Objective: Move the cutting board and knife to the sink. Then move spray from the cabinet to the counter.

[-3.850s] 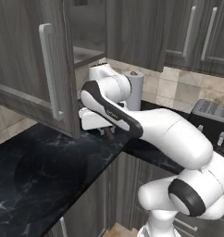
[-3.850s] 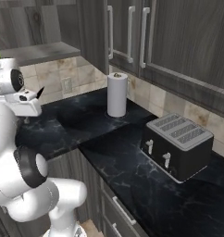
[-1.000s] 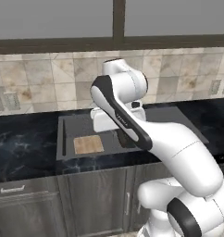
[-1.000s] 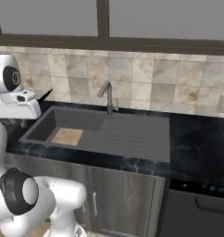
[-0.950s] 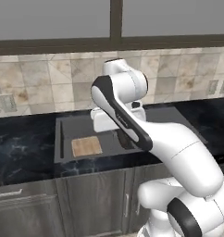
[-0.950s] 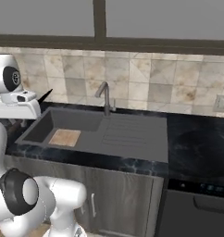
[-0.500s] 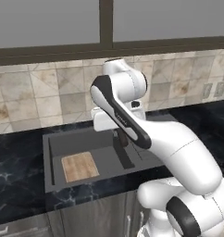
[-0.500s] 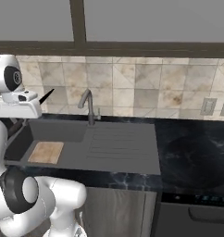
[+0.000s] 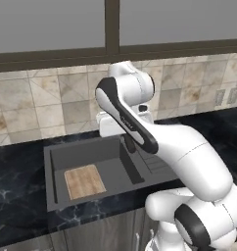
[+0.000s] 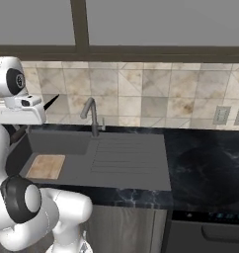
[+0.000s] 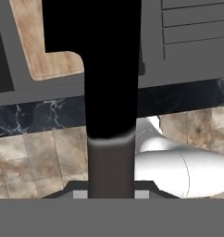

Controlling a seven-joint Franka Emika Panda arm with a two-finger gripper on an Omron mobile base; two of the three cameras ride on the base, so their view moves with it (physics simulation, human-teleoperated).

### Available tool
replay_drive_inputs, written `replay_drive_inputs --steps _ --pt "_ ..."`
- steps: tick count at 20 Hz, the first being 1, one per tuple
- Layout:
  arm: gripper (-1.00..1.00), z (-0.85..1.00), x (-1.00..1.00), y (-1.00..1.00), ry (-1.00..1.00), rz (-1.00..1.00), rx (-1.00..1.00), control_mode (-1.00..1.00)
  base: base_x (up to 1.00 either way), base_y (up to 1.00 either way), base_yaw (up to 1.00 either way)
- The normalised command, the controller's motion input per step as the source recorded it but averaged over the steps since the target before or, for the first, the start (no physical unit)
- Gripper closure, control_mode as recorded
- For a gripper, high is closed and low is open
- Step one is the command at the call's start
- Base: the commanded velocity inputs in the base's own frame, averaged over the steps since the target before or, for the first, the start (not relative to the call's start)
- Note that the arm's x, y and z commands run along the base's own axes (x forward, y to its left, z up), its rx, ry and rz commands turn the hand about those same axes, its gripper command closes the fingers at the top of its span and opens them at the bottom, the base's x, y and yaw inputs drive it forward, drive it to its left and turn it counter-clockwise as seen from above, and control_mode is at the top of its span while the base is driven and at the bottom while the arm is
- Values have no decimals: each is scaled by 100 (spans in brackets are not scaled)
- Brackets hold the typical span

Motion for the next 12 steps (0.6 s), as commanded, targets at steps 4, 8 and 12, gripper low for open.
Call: replay_drive_inputs --steps 4,8,12 --pt "100 0 0 0 0 0 0 100 39 32 0" --pt "100 -12 26 34 9 0 0 -100 0 0 0" --pt "100 -33 53 57 12 0 -2 -100 0 0 0"
